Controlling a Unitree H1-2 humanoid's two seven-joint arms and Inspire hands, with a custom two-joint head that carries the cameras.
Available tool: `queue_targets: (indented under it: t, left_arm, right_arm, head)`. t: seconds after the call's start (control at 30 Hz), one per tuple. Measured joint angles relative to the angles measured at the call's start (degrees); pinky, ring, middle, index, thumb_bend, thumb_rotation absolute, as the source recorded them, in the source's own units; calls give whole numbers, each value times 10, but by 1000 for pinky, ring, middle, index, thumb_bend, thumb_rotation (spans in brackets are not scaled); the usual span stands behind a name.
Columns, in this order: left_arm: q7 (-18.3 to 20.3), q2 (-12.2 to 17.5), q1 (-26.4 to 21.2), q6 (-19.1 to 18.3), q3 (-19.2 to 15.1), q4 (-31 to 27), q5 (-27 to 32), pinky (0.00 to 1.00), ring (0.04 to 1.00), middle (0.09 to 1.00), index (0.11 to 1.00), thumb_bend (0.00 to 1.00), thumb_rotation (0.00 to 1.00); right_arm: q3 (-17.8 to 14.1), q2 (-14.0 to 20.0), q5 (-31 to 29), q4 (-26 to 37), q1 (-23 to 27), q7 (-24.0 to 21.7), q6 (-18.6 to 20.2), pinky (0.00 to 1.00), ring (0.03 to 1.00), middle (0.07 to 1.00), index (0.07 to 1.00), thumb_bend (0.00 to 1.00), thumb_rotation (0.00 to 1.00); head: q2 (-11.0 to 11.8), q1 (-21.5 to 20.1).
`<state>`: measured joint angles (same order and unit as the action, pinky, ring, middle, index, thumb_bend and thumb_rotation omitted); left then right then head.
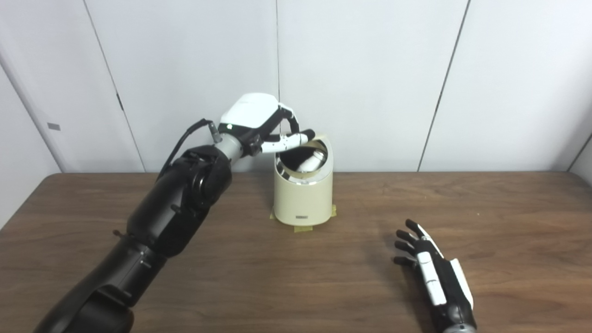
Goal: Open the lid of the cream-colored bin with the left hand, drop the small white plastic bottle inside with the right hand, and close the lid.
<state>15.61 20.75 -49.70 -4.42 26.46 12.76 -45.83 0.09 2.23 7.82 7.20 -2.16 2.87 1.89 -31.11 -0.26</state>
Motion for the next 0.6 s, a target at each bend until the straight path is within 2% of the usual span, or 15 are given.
queue_targets:
  t: [0.2,0.33,0.43,0.6]
  left_arm:
    - [2,10,15,32,9,0,-27,797,849,806,699,545,1000]
    - [35,9,22,28,16,-1,-37,894,908,866,779,557,1000]
    - [53,9,22,18,17,-10,-40,903,915,876,793,555,1000]
    - [56,8,24,16,24,-12,-49,942,934,900,834,571,1000]
  right_arm:
    - [0,0,5,4,1,1,9,662,790,834,898,450,776]
    - [1,0,12,12,1,2,21,684,799,829,890,447,680]
    - [2,0,18,15,0,3,26,683,785,821,889,474,672]
    - [2,0,19,15,-1,3,26,688,785,819,890,492,664]
  head:
    - [-4,-1]
    - [-6,-3]
    - [-8,-4]
    - [-11,-6]
